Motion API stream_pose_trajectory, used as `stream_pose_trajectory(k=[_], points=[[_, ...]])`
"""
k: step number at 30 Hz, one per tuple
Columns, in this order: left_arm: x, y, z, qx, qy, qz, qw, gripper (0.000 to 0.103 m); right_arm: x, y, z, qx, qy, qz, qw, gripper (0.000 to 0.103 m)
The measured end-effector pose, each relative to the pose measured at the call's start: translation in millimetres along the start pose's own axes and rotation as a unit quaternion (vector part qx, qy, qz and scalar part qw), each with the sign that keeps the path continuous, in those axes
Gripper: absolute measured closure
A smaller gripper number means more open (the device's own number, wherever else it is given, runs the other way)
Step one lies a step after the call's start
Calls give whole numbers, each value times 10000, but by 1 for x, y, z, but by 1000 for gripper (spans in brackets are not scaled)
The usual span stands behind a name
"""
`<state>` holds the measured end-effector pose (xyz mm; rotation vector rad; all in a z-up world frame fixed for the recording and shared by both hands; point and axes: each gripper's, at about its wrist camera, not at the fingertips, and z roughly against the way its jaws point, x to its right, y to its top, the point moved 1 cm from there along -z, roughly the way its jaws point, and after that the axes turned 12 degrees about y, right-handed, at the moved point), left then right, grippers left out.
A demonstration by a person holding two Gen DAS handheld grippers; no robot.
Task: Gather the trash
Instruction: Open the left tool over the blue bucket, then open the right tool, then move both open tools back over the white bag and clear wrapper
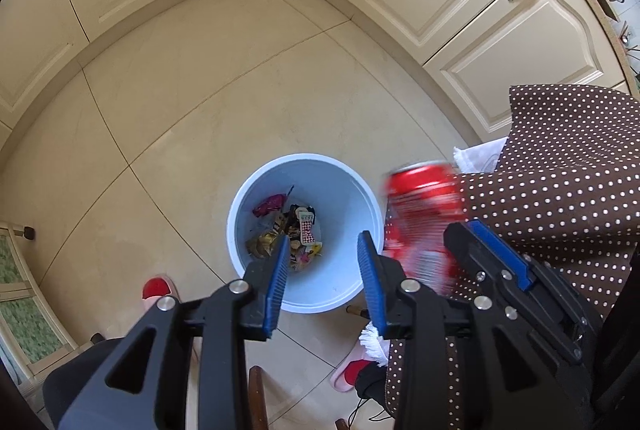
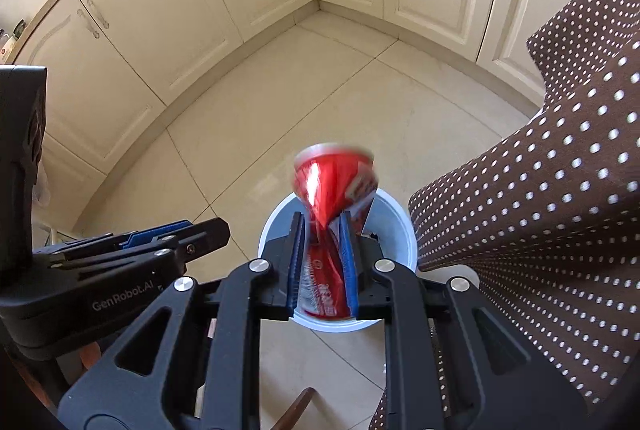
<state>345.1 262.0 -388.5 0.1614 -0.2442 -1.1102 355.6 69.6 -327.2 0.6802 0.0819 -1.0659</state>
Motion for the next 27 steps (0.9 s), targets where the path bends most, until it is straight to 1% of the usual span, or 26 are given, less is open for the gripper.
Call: stream_pose_trajectory(k=[5, 9, 13, 17, 20, 23, 24, 27], points=[[3, -3, 18, 142, -46, -26, 9999, 68, -6, 0, 20, 153, -66, 76, 9998, 84], [5, -9, 41, 325, -106, -60, 9994, 68, -14, 0, 44, 336, -75, 171, 9993, 84], [9, -15, 68, 543, -187, -115, 9983, 68, -24, -1, 80, 621, -112, 299, 9976, 84], [17, -24, 105, 845, -300, -203, 9958, 67, -38, -6, 118, 945, -199, 444, 9943, 84], [26, -34, 135, 1120, -390, -298, 9925, 66, -46, -11, 150, 1210, -264, 523, 9909, 84], [40, -48, 170, 1460, -443, -439, 9873, 65, -52, -18, 184, 1494, -330, 565, 9866, 84], [44, -51, 180, 1566, -439, -484, 9855, 64, -53, -20, 196, 1596, -369, 570, 9848, 82], [60, -66, 213, 1953, -453, -662, 9775, 56, -59, -29, 231, 1926, -484, 579, 9784, 75]])
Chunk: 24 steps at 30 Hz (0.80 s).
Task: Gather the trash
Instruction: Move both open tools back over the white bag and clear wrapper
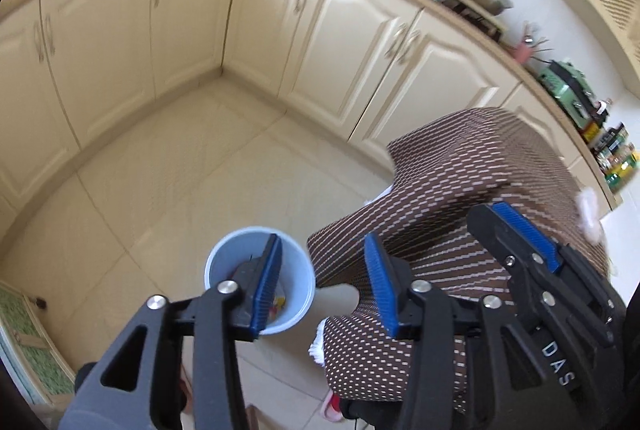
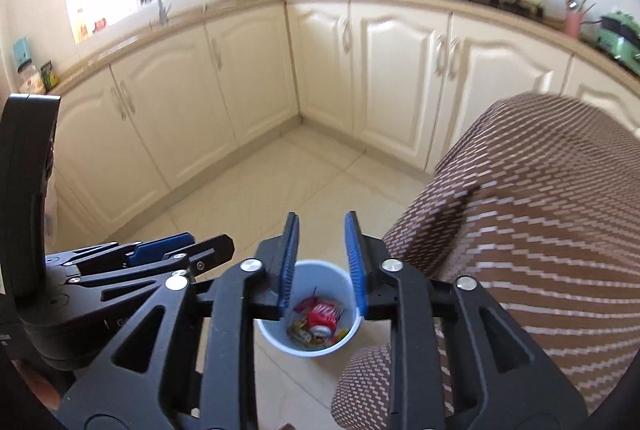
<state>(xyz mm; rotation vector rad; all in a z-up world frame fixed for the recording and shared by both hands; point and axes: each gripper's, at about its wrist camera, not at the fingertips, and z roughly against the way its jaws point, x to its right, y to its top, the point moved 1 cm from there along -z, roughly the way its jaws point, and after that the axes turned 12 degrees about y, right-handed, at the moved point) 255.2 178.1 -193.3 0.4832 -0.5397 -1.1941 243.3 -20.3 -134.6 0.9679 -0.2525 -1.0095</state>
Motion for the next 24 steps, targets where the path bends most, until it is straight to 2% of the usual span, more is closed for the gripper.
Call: stream_pose_trajectory(k=[2, 3, 4, 5, 10, 14, 24], points=[[15, -1, 21, 216, -61, -140, 9997, 51, 4, 1, 29, 198, -122, 46, 9997, 73], [21, -1, 28, 286, -91, -194, 9994, 50, 6, 3, 39, 269, -183, 63, 9995, 68], [30, -1, 37, 363, -142, -270, 9989, 49, 9, 3, 51, 363, -260, 83, 9990, 55], [39, -1, 45, 422, -200, -355, 9983, 48, 14, 3, 66, 481, -386, 93, 9981, 52], [88, -4, 70, 600, -418, -757, 9944, 47, 48, 0, 128, 880, -815, -99, 9927, 52], [130, -11, 75, 557, -639, -1038, 9910, 47, 89, -9, 169, 1105, -1183, -430, 9859, 51], [239, -21, 46, 116, -1074, -1689, 9797, 47, 194, -41, 235, 1388, -1911, -1248, 9636, 51]])
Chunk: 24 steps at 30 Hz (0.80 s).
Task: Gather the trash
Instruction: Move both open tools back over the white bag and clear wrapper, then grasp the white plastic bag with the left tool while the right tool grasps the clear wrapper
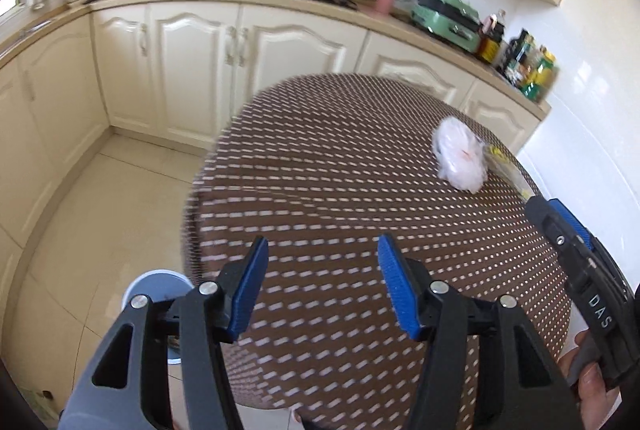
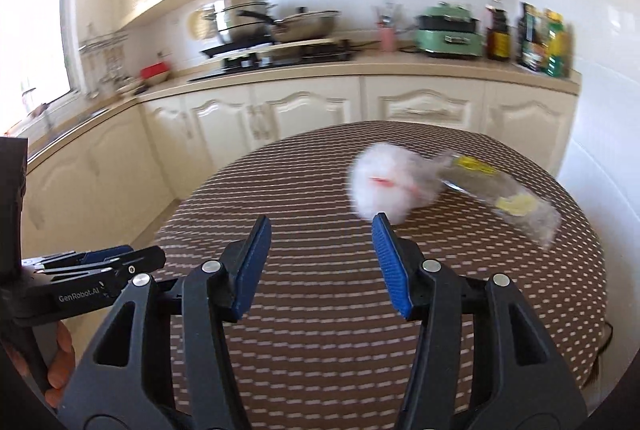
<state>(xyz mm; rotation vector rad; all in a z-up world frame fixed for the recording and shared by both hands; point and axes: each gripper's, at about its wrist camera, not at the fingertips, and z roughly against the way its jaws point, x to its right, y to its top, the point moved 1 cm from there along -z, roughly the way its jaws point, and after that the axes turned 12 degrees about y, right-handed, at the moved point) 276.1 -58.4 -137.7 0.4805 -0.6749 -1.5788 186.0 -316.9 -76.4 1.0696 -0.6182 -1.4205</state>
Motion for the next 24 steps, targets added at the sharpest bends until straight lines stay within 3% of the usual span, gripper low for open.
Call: stream_pose_trajectory(k=[11, 16, 24], points=[[102, 27, -51, -359, -524, -549, 9965, 47, 81, 2, -2, 32, -534, -463, 9975, 49], [134, 48, -73, -424, -866, -337, 9948, 47, 120, 9, 1, 80, -805, -630, 9947, 47], [173, 69, -114, -730, -523, -386, 9952, 47, 163, 19, -23, -462, -1129, -483, 9914, 39]])
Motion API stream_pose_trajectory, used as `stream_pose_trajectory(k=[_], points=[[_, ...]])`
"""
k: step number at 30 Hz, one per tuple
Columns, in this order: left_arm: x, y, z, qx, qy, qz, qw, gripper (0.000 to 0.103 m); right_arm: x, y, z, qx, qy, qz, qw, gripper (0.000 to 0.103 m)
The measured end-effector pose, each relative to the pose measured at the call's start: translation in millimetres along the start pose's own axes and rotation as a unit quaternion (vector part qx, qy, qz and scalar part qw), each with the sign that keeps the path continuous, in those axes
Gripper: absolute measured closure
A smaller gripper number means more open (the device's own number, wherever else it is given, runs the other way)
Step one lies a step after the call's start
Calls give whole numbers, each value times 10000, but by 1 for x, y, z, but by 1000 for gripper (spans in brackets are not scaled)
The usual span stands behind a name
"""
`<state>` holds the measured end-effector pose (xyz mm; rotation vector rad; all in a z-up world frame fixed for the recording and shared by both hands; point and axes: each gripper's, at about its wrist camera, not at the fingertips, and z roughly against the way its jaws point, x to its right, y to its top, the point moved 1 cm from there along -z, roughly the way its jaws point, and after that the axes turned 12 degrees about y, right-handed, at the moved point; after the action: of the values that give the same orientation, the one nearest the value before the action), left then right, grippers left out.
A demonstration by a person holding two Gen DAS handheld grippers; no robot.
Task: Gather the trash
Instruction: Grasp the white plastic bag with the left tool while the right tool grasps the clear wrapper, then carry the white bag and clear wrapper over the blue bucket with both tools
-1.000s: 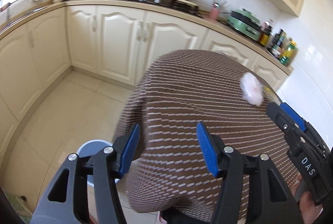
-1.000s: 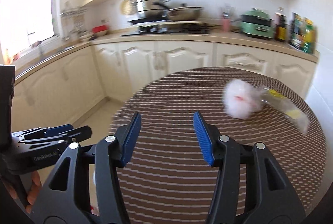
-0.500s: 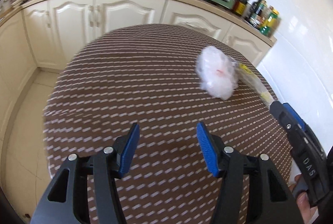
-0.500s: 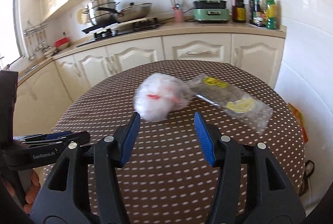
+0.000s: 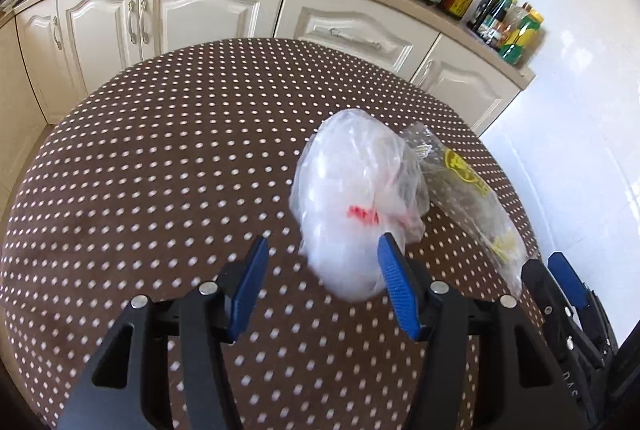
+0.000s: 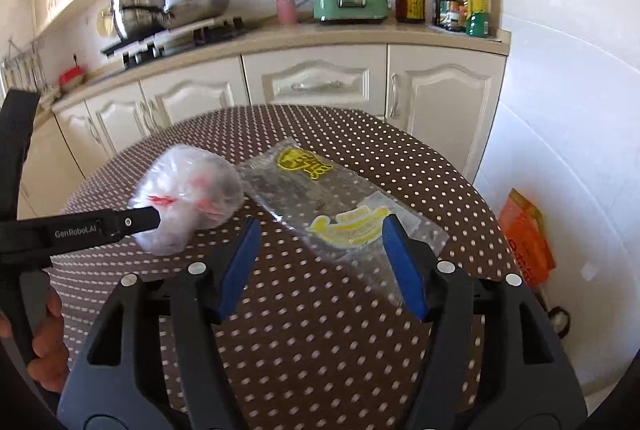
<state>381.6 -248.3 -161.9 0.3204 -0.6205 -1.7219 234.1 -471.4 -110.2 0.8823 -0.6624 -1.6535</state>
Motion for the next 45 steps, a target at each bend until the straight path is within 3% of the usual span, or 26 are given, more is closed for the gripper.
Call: stream_pose_trajectory(k=[4, 10, 12, 13, 14, 16, 18, 21, 25, 31, 36, 45], points=[[11, 9, -9, -39, 94, -99, 9999, 47, -4, 8, -25, -412, -59, 441, 9982, 32], [28, 23, -24, -92, 327, -386, 9987, 47, -5, 20, -72, -972, -354, 1034, 9892, 30], [31, 24, -25, -77, 263, -435, 9987, 58, -1, 19, -86, -1155, -413, 1014, 9873, 30], [33, 24, -24, -56, 200, -473, 9987, 69, 1, 18, -90, -1224, -420, 991, 9866, 31], [34, 23, -22, -15, 226, -530, 9983, 72, 3, 17, -93, -1303, -387, 951, 9861, 36], [38, 23, -19, 86, 294, -625, 9976, 77, 6, 16, -91, -1234, -380, 851, 9880, 65], [37, 23, -15, 144, 282, -632, 9975, 81, 10, 15, -90, -1233, -332, 719, 9892, 85], [30, 18, -1, 346, 392, -591, 9969, 84, 13, 16, -78, -970, -273, 543, 9934, 95], [10, 12, 21, 592, 421, -440, 9964, 85, 1, 15, -57, -654, 138, 295, 9973, 97], [-52, -7, 66, 972, 565, 68, 9936, 85, -52, 12, -28, -367, 973, 261, 9942, 97], [-124, -30, 101, 1138, 689, 631, 9891, 85, -124, 8, -12, -236, 1558, 506, 9862, 97], [-254, -94, 152, 1305, 979, 1547, 9744, 85, -285, -24, 6, -344, 2695, 1197, 9549, 97]])
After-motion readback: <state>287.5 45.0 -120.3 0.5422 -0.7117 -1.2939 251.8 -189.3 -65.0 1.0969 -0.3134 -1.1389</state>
